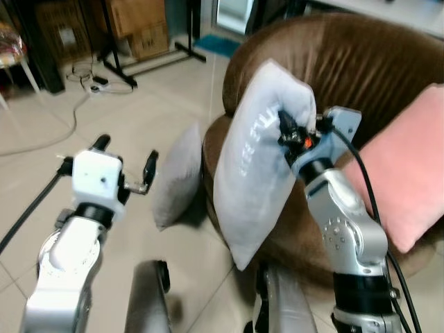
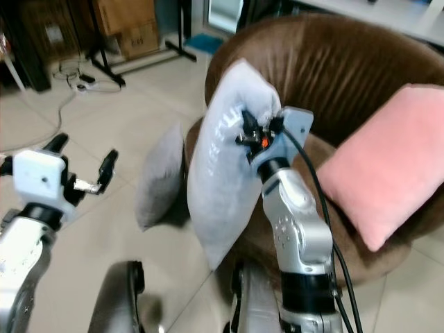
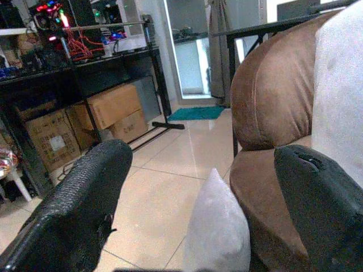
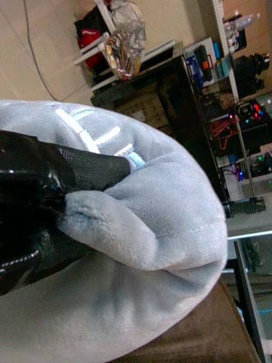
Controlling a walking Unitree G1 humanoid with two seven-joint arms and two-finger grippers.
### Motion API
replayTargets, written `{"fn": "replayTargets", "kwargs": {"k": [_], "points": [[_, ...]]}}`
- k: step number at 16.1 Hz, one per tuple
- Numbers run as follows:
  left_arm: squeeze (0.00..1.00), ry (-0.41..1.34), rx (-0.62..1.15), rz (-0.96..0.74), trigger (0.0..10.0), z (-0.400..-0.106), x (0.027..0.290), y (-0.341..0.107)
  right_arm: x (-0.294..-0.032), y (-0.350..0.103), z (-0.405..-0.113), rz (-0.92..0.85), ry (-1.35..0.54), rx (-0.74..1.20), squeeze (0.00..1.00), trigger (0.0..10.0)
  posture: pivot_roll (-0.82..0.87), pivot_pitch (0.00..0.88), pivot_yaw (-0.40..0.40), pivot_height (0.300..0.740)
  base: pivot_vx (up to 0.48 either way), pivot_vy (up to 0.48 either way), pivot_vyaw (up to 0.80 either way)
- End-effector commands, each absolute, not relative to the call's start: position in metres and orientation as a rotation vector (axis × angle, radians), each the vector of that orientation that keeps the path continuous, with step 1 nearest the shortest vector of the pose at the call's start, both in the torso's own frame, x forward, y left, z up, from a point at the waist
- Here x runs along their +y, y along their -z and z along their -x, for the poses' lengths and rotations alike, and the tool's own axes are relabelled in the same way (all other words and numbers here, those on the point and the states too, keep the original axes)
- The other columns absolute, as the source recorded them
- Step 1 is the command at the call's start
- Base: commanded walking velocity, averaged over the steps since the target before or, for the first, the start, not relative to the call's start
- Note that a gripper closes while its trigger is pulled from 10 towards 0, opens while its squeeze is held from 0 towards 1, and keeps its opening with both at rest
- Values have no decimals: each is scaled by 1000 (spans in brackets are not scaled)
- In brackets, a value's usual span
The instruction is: Move the pillow to the sofa from floor
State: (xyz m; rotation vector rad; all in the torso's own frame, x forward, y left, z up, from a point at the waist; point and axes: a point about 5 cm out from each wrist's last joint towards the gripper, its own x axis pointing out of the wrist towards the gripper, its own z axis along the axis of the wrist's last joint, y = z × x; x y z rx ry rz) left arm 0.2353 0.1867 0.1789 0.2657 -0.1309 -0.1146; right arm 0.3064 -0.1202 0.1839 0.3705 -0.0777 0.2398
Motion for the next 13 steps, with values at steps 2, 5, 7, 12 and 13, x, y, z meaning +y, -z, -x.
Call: {"fn": "replayTargets", "kwargs": {"k": [2, 5, 7, 12, 13], "points": [[0, 123, -130, -266, 10000, -239, 181, -177, -128, -177, -306, -347, -197, -57, 0, 10000, 85, 0, -63, 641, 0, 0, 0], [0, 123, -139, -260, 10000, -240, 179, -176, -131, -176, -303, -345, -180, -56, 0, 10000, 77, 0, -52, 671, 0, 0, 0], [0, 125, -136, -264, 10000, -242, 177, -173, -132, -175, -303, -341, -174, -57, 0, 10000, 71, 0, -49, 691, 0, 0, 0], [0, 92, -155, -265, 10000, -247, 178, -174, -135, -175, -302, -330, -163, -63, 0, 10000, 59, 0, -46, 740, 0, 0, 0], [0, 89, -164, -263, 10000, -248, 178, -176, -136, -175, -302, -329, -161, -64, 0, 10000, 58, 0, -45, 740, 0, 0, 0]]}}
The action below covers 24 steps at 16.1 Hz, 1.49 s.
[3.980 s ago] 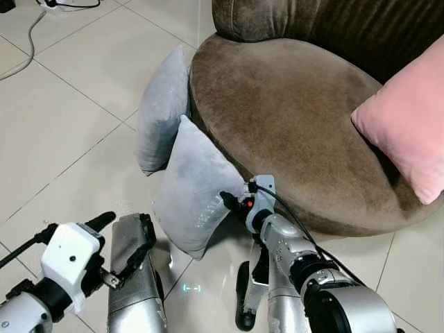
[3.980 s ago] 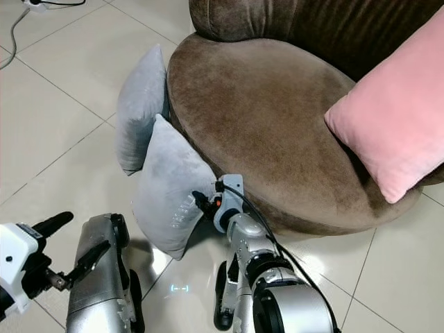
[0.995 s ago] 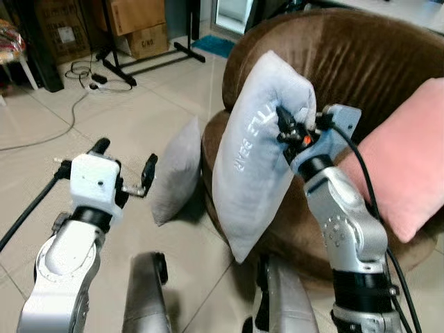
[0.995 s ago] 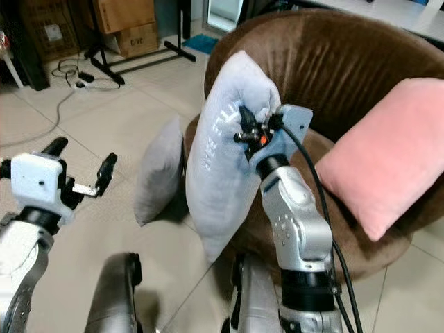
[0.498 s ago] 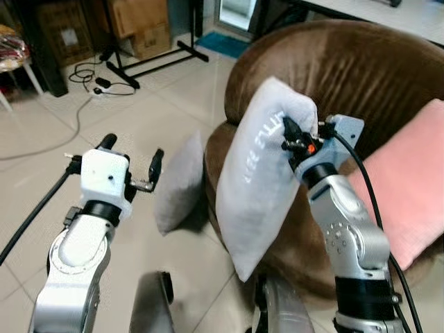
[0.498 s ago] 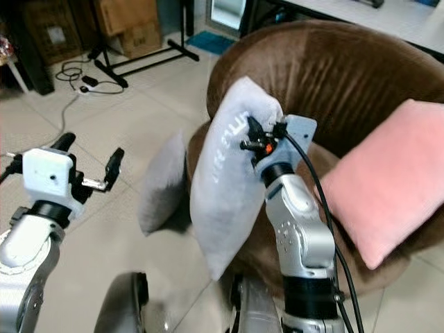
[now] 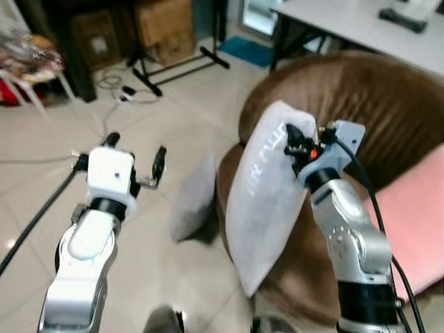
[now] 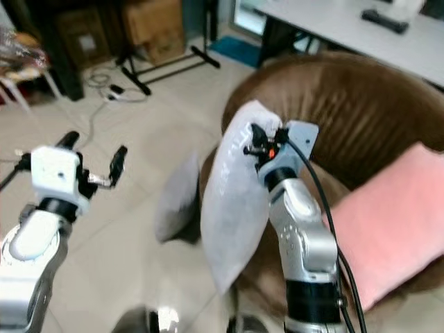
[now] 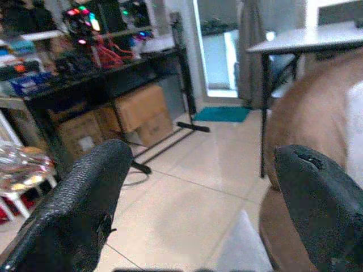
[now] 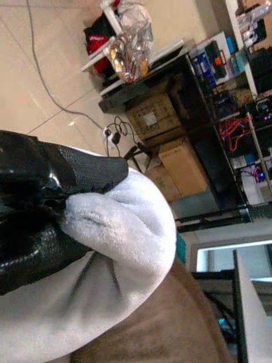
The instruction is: Move the pillow to the sofa from floor
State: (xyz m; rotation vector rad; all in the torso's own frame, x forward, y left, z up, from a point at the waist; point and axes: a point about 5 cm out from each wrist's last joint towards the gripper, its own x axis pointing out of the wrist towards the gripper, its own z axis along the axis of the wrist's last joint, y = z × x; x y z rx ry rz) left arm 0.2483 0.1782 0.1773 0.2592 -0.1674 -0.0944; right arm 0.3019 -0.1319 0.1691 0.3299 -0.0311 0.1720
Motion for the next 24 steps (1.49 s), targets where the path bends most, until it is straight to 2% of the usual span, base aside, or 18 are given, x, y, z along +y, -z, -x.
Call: {"fn": "replayTargets", "kwargs": {"k": [1, 8, 19, 24], "points": [[0, 93, -169, -265, 10000, -248, 177, -176, -137, -175, -301, -328, -157, -64, 0, 10000, 57, 0, -43, 740, 0, 0, 0], [0, 120, -183, -246, 10000, -249, 175, -178, -131, -179, -301, -348, -192, -85, 0, 10000, 63, 0, -48, 740, 37, 0, 0], [0, 116, -189, -254, 10000, -249, 178, -180, -127, -182, -305, -366, -207, -86, 0, 10000, 76, 0, -59, 740, 326, 0, -800], [0, 182, -152, -282, 10000, -247, 176, -176, -122, -187, -306, -353, -252, -94, 0, 10000, 76, 0, -55, 740, 129, 0, 0]]}}
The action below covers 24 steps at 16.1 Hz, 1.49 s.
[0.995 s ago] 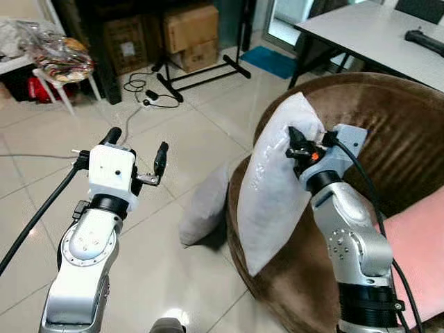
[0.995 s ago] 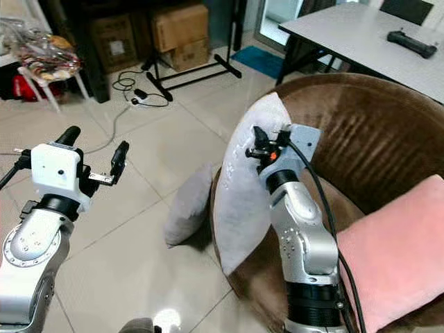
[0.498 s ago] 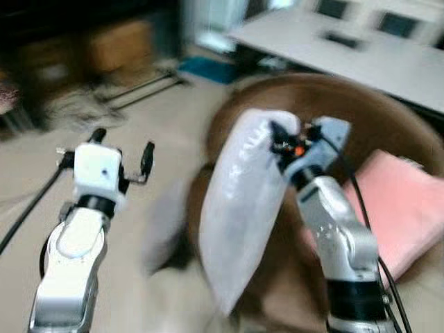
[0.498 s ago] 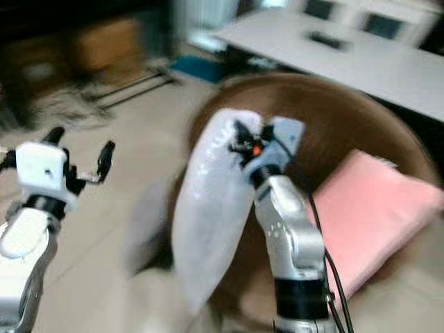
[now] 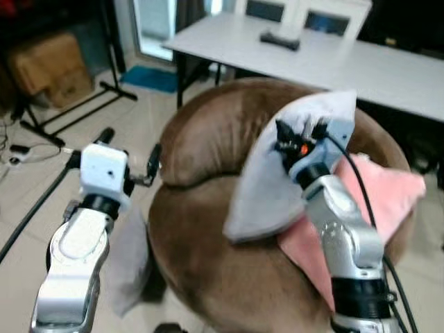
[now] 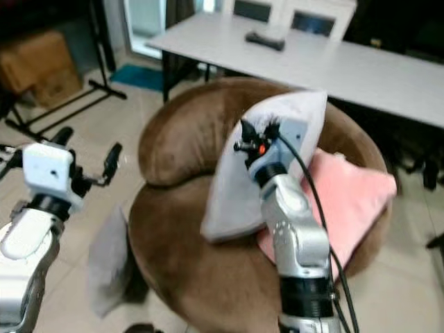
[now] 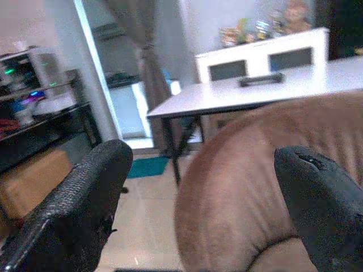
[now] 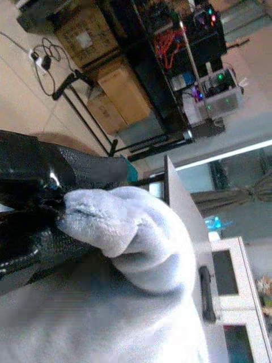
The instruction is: Move the pillow to the sofa from floor
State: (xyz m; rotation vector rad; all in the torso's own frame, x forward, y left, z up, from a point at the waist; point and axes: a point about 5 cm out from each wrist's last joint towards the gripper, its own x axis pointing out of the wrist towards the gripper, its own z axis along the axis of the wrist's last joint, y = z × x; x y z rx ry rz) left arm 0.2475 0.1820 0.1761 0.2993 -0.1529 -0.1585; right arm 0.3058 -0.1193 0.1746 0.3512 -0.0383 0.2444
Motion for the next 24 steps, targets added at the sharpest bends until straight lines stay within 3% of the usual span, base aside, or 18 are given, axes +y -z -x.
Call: {"fn": "replayTargets", "kwargs": {"k": [1, 9, 15, 19, 22, 24], "points": [[0, 219, -130, -312, 10000, -245, 177, -174, -117, -189, -308, -335, -283, -87, 0, 10000, 77, 0, -55, 740, 0, 0, 0], [0, 390, 19, -431, 10000, -232, 193, -161, -82, -201, -329, -334, -478, -95, 0, 10000, 101, 0, -71, 740, 0, 0, 0], [0, 531, 121, -395, 10000, -217, 194, -156, -67, -207, -356, -380, -559, -84, 0, 10000, 114, 0, -81, 740, 0, 0, 0], [0, 629, 184, -278, 10000, -207, 190, -154, -108, -168, -390, -329, -327, 73, 0, 10000, 118, 0, -82, 740, 0, 0, 0], [0, 645, 198, -246, 10000, -205, 189, -155, -127, -142, -391, -261, -221, 162, 0, 10000, 123, 0, -82, 740, 0, 0, 0], [0, 645, 182, -256, 10000, -206, 190, -159, -171, -114, -384, -142, 4, 267, 0, 10000, 132, 0, -86, 740, 0, 0, 0]]}}
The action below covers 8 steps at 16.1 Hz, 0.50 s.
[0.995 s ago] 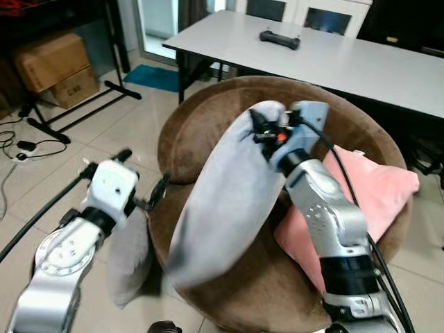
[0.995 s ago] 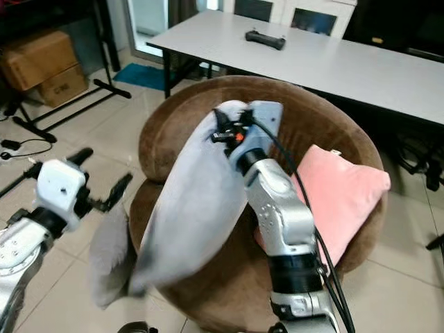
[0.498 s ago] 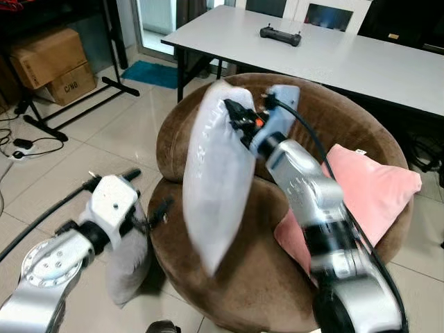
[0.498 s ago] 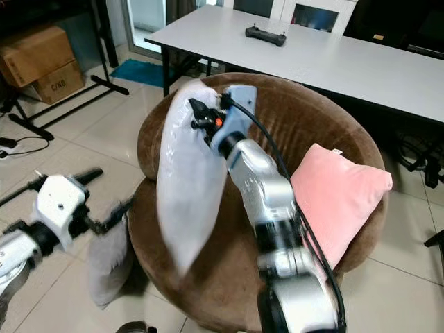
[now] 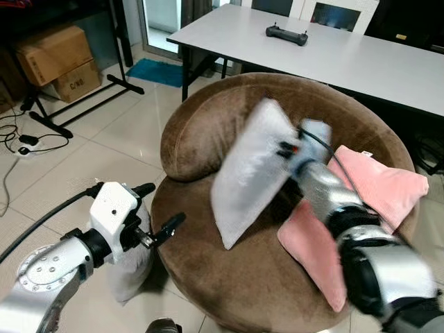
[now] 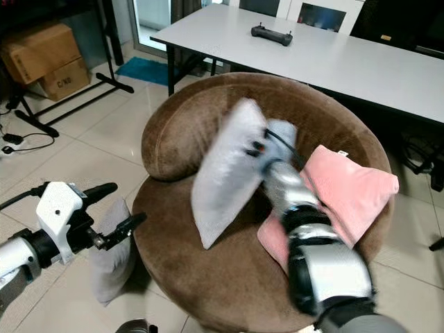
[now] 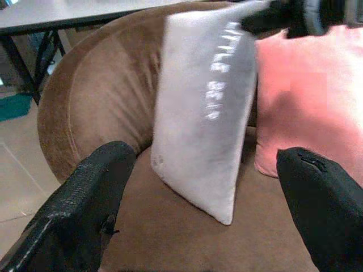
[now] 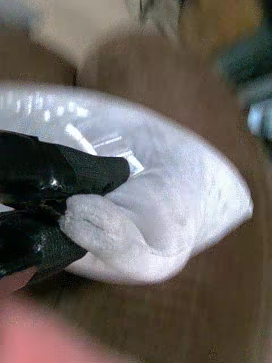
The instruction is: Move the pillow to the sofa from floor
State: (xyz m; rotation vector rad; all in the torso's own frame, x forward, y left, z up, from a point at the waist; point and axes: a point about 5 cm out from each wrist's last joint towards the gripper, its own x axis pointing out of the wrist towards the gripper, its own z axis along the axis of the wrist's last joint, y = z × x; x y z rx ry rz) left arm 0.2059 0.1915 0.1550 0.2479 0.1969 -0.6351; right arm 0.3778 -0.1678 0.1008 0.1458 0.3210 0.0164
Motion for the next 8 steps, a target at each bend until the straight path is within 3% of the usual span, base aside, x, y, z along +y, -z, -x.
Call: {"fn": "replayTargets", "kwargs": {"k": [1, 5, 6, 7, 8], "points": [[0, 641, 176, -259, 10000, -206, 191, -160, -182, -110, -381, -106, 54, 280, 0, 10000, 134, 0, -91, 740, 0, 0, 0], [0, 636, 171, -250, 10000, -206, 190, -160, -213, -112, -378, -38, 165, 263, 0, 10000, 128, 0, -91, 740, 0, 0, 0], [0, 636, 165, -251, 10000, -207, 190, -161, -223, -115, -377, -16, 214, 255, 251, 10000, 127, 0, -91, 740, 0, 0, 0], [0, 633, 159, -252, 10000, -207, 190, -161, -231, -118, -377, -14, 246, 243, 1000, 10000, 126, 0, -91, 740, 0, 0, 0], [0, 630, 154, -253, 10000, -208, 190, -162, -235, -120, -376, 42, 234, 234, 1000, 10000, 124, 0, -89, 740, 0, 0, 0]]}}
